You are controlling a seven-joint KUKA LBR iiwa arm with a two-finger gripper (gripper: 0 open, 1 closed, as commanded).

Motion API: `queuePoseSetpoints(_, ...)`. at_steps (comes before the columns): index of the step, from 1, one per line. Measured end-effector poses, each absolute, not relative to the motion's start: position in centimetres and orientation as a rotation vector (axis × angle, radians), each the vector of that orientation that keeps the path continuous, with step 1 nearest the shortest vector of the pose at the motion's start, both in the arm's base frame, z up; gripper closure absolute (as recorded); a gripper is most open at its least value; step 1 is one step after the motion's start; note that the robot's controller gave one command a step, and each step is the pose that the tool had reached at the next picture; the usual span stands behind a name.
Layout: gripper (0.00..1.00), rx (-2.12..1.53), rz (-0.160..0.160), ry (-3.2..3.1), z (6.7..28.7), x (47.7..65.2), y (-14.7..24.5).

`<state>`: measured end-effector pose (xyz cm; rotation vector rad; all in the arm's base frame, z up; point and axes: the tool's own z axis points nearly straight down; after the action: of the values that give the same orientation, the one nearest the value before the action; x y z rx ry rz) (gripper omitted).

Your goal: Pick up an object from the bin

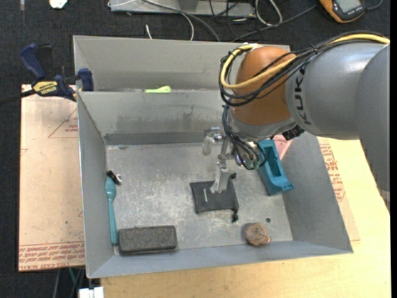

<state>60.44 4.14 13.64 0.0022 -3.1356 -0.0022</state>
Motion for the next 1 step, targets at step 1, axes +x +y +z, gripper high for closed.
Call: queuePoseSetpoints(1,0.0,0.001,-0.003,-3.143,14.08,60.64,4.13)
